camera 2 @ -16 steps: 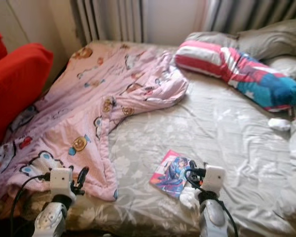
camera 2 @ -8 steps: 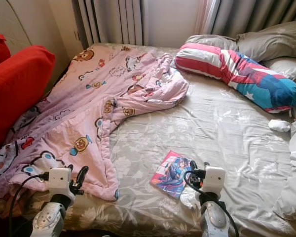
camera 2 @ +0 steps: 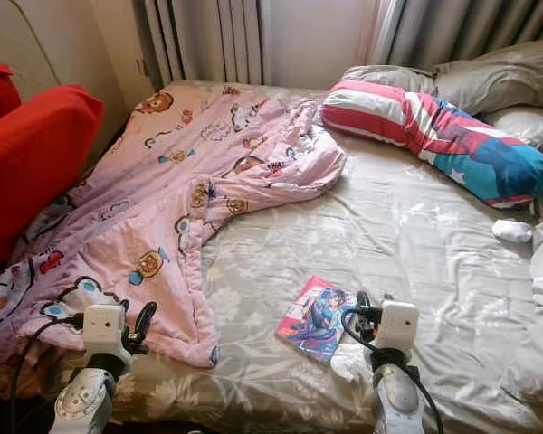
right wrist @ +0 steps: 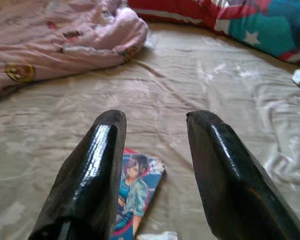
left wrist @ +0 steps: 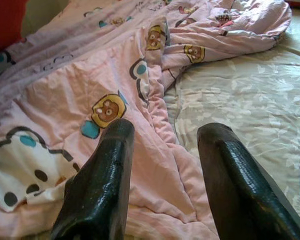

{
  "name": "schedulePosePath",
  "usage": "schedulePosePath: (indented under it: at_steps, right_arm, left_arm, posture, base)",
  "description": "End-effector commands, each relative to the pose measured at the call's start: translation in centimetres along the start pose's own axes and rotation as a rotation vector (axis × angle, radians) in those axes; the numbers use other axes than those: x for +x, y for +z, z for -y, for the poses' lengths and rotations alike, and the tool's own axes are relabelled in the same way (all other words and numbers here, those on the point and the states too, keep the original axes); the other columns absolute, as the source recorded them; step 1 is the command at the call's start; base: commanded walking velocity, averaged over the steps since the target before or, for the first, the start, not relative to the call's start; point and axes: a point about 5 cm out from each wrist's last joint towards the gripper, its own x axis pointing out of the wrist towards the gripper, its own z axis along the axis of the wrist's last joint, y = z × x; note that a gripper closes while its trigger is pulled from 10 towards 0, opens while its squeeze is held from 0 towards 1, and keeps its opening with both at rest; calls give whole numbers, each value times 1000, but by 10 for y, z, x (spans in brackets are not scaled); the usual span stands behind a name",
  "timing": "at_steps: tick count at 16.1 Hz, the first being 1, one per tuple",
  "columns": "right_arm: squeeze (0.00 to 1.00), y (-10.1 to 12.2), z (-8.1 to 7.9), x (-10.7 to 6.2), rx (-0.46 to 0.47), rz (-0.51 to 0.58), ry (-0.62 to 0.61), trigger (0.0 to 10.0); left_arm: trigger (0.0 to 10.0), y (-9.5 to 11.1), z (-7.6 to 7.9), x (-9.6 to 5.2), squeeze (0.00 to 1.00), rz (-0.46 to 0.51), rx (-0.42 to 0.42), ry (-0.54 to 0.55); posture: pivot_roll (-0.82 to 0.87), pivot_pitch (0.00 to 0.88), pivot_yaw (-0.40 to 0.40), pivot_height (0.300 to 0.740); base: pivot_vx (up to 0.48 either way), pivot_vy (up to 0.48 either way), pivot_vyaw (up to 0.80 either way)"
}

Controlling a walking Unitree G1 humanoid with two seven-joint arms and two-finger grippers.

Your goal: Clean up the room

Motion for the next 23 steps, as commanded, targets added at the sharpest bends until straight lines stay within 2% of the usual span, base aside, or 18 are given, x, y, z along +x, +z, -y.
schedulePosePath:
  at_steps: [1, 6, 15, 18, 23]
  right_arm:
    - [0, -2, 0, 1, -2, -24, -5, 10000]
    - [0, 0, -1, 5, -18, -38, -13, 10000]
    - [0, 0, -4, 6, -18, -47, -10, 10000]
    - [0, -1, -4, 7, -18, -61, -12, 10000]
    - [0, -2, -6, 5, -1, -58, 2, 10000]
  left_arm:
    - [10000, 0, -1, 0, 0, -4, -10, 15]
    - [10000, 2, 2, 0, 0, -2, -30, 24]
    - [10000, 2, -4, -2, 0, -5, -38, 53]
    - [10000, 2, -3, -3, 0, -12, -36, 49]
    - [10000, 0, 4, -3, 0, -33, -47, 9]
  posture:
    - [115, 122, -20, 725]
    - [116, 153, -19, 665]
    - [123, 179, -22, 665]
    - [122, 179, -22, 645]
    - [118, 163, -17, 645]
  base:
    - [0, 0, 0]
    - [0, 0, 0]
    - [0, 0, 0]
    - [0, 0, 0]
    - [0, 0, 0]
